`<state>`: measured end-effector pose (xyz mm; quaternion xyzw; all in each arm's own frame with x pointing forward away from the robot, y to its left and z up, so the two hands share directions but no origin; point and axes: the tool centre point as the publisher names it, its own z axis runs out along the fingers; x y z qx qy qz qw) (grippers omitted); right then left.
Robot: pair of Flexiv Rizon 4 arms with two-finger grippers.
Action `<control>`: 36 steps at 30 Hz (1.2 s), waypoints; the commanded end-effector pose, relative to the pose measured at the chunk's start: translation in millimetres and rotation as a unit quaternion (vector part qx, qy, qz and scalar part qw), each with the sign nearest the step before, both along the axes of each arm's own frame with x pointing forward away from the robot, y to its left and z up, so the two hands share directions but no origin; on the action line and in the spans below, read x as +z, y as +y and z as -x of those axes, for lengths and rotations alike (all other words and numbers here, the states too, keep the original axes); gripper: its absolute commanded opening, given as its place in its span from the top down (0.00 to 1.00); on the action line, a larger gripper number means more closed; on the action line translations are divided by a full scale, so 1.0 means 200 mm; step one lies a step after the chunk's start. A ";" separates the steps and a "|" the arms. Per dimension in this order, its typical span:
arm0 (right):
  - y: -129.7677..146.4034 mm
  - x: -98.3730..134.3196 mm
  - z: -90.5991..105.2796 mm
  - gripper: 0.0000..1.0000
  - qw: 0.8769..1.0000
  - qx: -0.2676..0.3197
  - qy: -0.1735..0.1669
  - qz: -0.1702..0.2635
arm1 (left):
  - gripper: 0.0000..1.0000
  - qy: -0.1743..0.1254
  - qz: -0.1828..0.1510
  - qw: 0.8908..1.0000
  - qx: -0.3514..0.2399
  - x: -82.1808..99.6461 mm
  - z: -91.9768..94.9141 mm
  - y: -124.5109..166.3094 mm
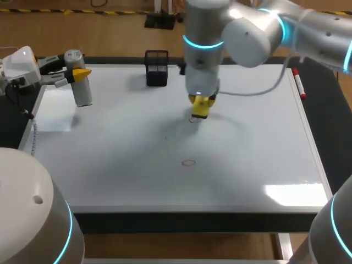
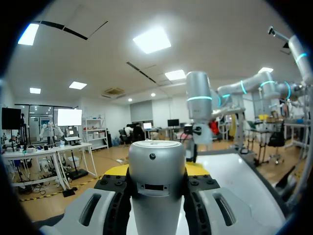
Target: Pick up the inspection probe, press it on each red-marked spot on the whiteboard one by one, put down the probe, pick up the eraser, and wipe off all the red marks.
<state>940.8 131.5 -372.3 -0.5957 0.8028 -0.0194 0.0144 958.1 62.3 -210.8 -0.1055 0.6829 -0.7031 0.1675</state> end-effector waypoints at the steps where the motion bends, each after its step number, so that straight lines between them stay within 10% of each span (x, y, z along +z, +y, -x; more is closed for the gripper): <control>1: -0.27 0.03 -0.02 1.00 1.000 -0.024 -0.002 -0.018 | 1.00 0.001 -0.001 1.000 0.001 0.01 0.00 0.00; 18: -0.85 -0.04 -0.14 1.00 0.988 -0.153 0.026 -0.001 | 1.00 0.001 -0.001 1.000 0.001 0.01 0.00 0.00; 36: -0.92 -0.06 -0.16 1.00 0.985 -0.172 0.027 0.002 | 1.00 0.001 -0.001 1.000 0.001 0.01 0.00 0.00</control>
